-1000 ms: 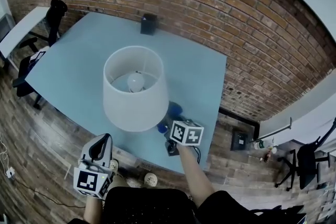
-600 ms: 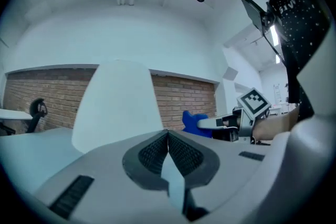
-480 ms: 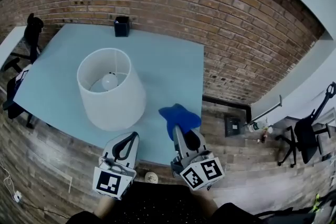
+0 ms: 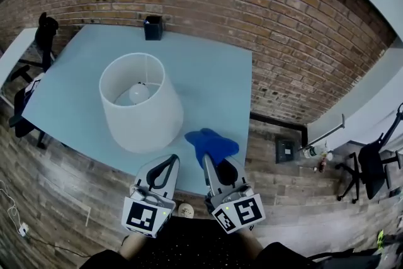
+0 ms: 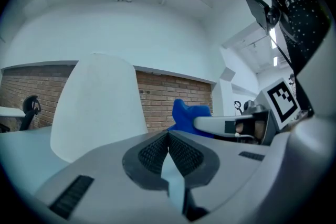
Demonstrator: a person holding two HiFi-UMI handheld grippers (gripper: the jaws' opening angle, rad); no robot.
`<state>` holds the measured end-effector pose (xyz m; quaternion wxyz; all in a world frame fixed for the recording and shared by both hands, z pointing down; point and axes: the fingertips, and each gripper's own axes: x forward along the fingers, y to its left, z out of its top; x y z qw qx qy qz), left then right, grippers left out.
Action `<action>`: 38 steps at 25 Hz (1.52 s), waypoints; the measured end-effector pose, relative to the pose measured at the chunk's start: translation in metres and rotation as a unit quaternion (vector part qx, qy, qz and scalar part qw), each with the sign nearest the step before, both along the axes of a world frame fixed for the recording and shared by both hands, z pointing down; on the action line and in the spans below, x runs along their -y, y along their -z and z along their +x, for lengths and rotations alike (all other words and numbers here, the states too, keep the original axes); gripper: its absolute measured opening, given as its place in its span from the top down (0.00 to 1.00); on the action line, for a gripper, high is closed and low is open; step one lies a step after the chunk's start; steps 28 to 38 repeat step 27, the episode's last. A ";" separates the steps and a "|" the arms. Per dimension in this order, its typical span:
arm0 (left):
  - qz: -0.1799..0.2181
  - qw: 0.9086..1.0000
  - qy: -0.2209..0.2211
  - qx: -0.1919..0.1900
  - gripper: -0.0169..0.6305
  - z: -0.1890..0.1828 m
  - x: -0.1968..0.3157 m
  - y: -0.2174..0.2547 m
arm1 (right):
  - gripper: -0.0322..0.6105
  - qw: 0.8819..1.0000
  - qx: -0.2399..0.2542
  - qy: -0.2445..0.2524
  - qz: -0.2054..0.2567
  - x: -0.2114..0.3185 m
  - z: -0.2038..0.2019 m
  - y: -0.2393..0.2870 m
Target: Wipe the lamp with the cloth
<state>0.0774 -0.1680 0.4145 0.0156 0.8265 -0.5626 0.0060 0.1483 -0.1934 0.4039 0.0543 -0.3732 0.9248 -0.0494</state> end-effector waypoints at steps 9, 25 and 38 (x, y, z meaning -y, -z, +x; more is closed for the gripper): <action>-0.008 1.000 0.016 0.000 0.96 -0.008 -0.002 -0.007 | 0.86 0.999 -0.025 0.028 -0.008 -0.007 -0.014 -0.009; -0.019 1.000 0.010 -0.003 0.96 0.002 -0.004 -0.016 | 0.86 0.998 -0.025 0.033 -0.036 -0.010 -0.009 -0.021; -0.020 1.000 0.010 -0.002 0.96 0.002 -0.004 -0.017 | 0.86 0.998 -0.023 0.033 -0.040 -0.009 -0.008 -0.022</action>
